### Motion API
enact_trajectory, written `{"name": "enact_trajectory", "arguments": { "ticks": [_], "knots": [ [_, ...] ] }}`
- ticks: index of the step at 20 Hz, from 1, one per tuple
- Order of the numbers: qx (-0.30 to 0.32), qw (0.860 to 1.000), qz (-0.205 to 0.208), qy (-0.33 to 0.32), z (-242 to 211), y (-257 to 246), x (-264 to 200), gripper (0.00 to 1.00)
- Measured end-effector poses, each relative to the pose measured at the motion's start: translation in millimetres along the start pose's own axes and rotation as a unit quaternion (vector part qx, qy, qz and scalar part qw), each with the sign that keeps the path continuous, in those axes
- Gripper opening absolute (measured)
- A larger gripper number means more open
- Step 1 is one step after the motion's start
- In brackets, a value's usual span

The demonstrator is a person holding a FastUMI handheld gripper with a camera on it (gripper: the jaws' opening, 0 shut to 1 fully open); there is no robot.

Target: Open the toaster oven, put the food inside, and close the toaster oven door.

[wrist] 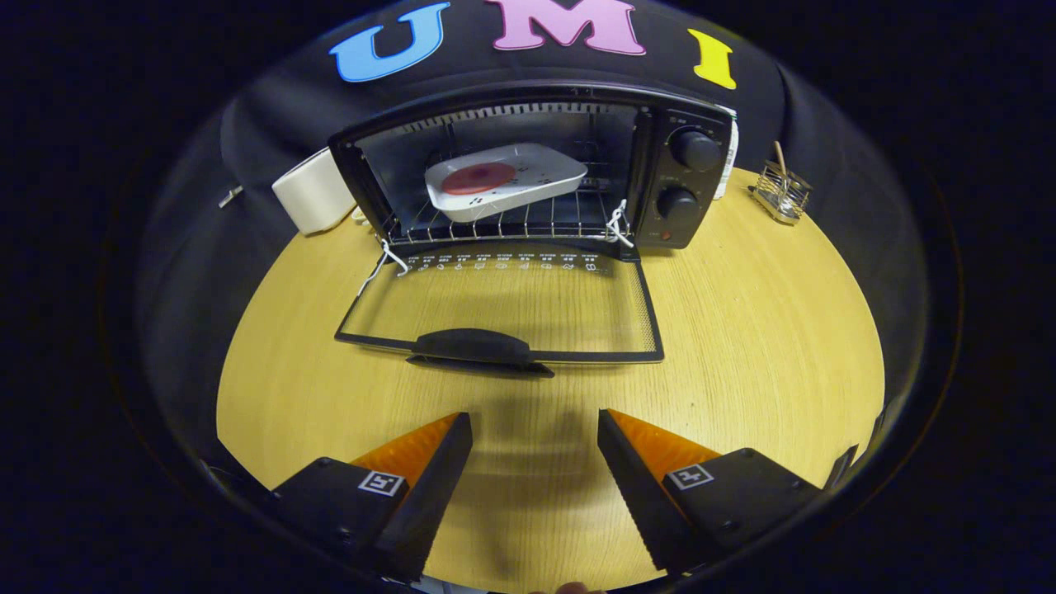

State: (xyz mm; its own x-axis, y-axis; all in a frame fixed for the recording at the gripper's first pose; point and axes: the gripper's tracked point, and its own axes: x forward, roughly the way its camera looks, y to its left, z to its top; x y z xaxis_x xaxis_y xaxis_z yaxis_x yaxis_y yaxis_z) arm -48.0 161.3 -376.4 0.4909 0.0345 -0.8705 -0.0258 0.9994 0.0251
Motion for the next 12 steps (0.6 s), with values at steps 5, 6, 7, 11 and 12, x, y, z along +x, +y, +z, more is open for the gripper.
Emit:
{"name": "enact_trajectory", "arguments": {
  "ticks": [5, 6, 7, 11, 12],
  "knots": [
    [-0.010, 1.000, -0.028, 0.011, -2.6, 5.7, 22.0, 0.99],
    [0.002, 0.999, -0.030, 0.011, 5.4, 5.6, 30.1, 1.00],
    [0.012, 0.999, -0.027, 0.015, 6.8, 9.3, 36.4, 1.00],
    [0.014, 0.999, -0.025, 0.018, 18.6, 16.1, 46.3, 1.00],
    [0.017, 0.999, -0.025, 0.024, 18.9, 16.4, 50.3, 1.00]
  ]
}}
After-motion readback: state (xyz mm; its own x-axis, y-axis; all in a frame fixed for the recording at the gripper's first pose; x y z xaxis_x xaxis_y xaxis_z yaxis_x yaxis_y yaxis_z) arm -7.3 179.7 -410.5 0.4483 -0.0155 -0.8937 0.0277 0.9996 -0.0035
